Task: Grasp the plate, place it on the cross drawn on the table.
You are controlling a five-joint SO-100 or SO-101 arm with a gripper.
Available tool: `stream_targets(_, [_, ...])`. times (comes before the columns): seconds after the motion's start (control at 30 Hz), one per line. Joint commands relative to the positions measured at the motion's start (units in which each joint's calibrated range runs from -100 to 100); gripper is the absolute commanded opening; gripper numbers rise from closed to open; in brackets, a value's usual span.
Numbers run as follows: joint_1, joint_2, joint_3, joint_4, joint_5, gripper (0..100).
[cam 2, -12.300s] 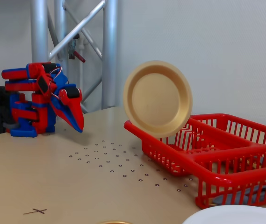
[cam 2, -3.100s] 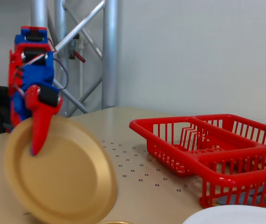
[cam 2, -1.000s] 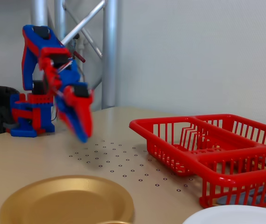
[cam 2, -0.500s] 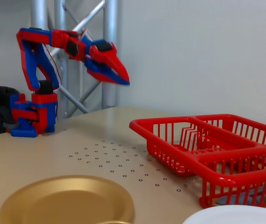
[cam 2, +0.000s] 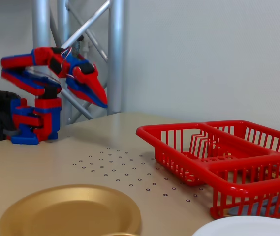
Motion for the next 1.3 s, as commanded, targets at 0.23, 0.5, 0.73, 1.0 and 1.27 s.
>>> stream_targets(0.23, [2.7, -11.2, 11.9, 9.2, 6.4, 0])
stream_targets(0.5, [3.6, -14.6, 21.9, 2.5, 6.3, 0])
stream_targets(0.73, [4.9, -14.6, 21.9, 7.5, 5.7, 0])
stream_targets(1.0, [5.1, -14.6, 22.0, 7.5, 5.6, 0])
stream_targets(1.27, [5.4, -14.6, 22.0, 7.5, 5.8, 0])
